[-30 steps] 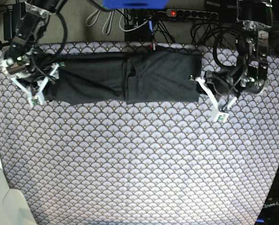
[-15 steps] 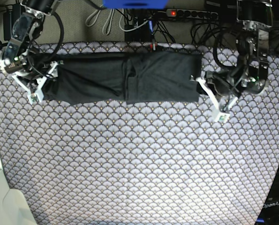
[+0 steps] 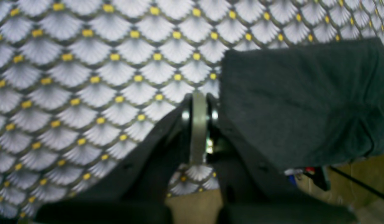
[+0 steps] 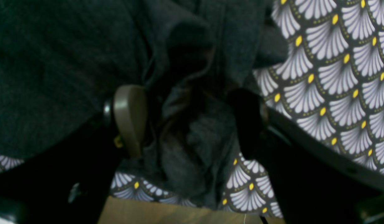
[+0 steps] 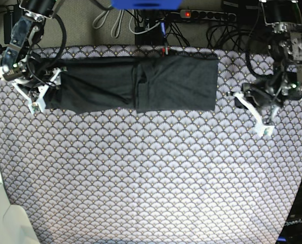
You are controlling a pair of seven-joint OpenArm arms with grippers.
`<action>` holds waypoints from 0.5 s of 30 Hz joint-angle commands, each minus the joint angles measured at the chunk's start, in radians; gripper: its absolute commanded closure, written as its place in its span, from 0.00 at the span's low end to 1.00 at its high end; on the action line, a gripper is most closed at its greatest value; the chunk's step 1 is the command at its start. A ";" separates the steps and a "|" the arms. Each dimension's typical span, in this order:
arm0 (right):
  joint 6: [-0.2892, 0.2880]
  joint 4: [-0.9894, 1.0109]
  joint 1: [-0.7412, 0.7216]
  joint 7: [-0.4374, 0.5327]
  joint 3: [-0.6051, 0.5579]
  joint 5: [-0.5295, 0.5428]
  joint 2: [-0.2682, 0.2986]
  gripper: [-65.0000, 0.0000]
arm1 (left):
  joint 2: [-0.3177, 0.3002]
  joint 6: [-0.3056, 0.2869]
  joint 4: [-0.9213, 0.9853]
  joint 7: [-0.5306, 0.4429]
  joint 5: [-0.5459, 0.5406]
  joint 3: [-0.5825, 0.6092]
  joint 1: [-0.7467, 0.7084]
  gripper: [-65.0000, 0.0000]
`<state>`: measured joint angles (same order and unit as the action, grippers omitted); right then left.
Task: Fold the T-shirt properly
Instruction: 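Reposition the right gripper at the strip's other end and grasp it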
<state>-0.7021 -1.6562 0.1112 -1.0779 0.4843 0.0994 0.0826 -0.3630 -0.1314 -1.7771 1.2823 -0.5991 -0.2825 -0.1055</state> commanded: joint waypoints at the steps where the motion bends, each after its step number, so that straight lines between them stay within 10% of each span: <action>1: 0.004 -0.006 0.000 -0.012 0.003 0.015 0.012 0.34 | -0.017 -0.001 -0.027 -0.010 -0.005 -0.022 0.008 0.99; 15: 0.004 0.027 0.043 -0.014 -0.006 0.323 0.058 0.42 | -0.084 -0.001 -0.033 -0.016 -0.006 -0.136 -0.055 0.99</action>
<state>-0.6991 -1.6173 0.1593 -1.0866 0.4793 0.4023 0.1329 -0.4320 -0.1318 -1.7916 1.2755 -0.5964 -0.4080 -0.1696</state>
